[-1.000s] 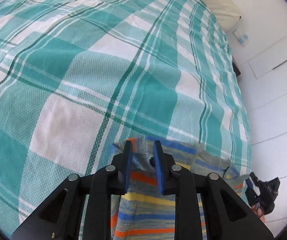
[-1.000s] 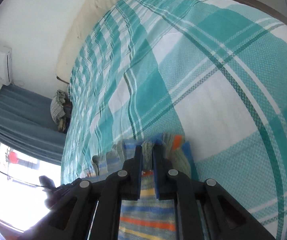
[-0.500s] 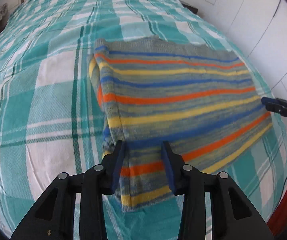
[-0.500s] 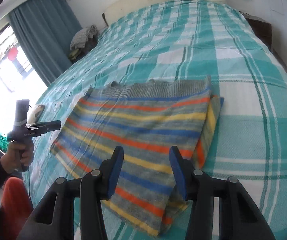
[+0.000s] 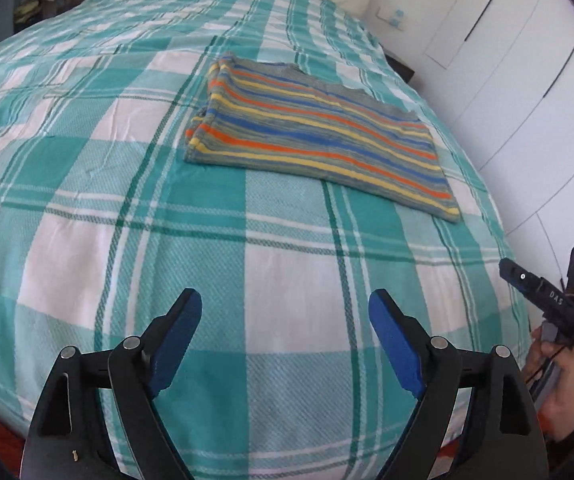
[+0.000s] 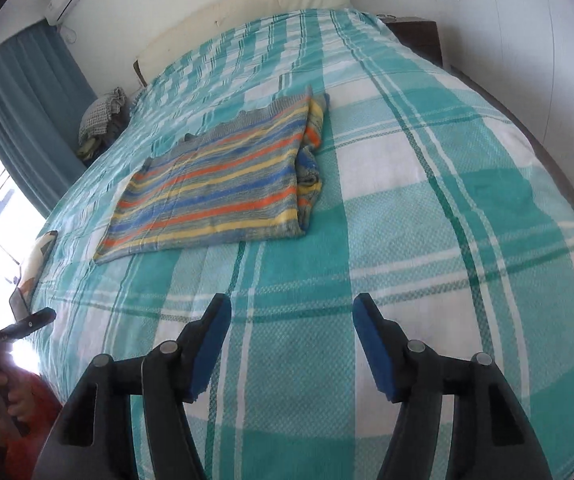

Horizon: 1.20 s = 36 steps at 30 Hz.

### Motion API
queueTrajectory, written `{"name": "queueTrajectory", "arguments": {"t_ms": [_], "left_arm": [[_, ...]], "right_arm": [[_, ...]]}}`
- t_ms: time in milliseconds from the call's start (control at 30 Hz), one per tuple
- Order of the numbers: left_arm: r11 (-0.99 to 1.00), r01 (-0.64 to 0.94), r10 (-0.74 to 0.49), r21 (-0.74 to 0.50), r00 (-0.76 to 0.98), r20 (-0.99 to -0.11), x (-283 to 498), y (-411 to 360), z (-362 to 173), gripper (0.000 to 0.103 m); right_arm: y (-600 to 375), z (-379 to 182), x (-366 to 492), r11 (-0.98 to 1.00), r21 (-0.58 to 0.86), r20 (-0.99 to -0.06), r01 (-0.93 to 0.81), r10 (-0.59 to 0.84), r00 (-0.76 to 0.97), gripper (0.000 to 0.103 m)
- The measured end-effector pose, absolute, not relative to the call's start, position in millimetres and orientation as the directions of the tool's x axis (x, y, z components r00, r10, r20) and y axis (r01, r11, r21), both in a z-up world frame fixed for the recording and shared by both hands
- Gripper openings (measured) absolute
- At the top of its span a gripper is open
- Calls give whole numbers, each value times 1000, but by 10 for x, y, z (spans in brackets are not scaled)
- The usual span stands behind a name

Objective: Fold small clothes

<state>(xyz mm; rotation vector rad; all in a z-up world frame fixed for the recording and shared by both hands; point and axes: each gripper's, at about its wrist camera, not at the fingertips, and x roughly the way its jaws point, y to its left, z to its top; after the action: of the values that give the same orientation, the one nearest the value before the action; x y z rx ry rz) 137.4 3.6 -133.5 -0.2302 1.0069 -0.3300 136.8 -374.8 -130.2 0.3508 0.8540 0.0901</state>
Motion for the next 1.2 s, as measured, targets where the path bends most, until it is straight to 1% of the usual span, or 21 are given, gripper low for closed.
{"name": "queueTrajectory", "arguments": {"t_ms": [33,67,133,167,267,333,433,533,733,867,1033,1200], "left_arm": [[921,197,-390,-337,459,-798,1322,-32,-1355,87],[924,231,-379,-305,445,-811,1279,-92,-1333,87],[938,252,-337,-240,484,-808,1176,-73,-1176,85],[938,246,-340,-246,504,-794,1158,13,-1077,86],[937,174,-347,-304,564,-749,1120,404,-812,88],[943,119,-316,-310,608,-728,1074,640,-683,88],[949,52,-267,-310,650,-711,964,821,-604,90],[942,47,-285,-333,637,-717,861,748,-691,90],[949,118,-306,-293,573,-761,691,368,-964,90],[957,156,-289,-243,532,-796,658,245,-1142,90],[957,151,-291,-249,521,-802,634,259,-1197,90],[961,155,-275,-227,528,-803,637,231,-1214,90]], "right_arm": [[-3671,-1279,1260,934,347,-708,82,204,676,63],[-3622,-1261,1142,931,351,-694,96,190,694,64],[-3509,-1232,996,935,339,-685,108,166,709,68],[-3462,-1209,967,938,331,-687,105,163,708,68],[-3377,-1104,942,946,309,-673,95,147,725,69],[-3355,-1063,893,953,286,-660,104,118,742,70],[-3363,-1073,821,948,296,-652,118,110,751,70],[-3358,-1112,806,950,287,-660,123,102,745,70],[-3434,-1091,720,938,303,-648,166,75,758,70],[-3417,-1126,672,941,288,-661,177,62,747,71],[-3375,-1169,673,944,279,-677,175,64,733,71],[-3320,-1209,709,948,274,-686,159,77,723,71]]}}
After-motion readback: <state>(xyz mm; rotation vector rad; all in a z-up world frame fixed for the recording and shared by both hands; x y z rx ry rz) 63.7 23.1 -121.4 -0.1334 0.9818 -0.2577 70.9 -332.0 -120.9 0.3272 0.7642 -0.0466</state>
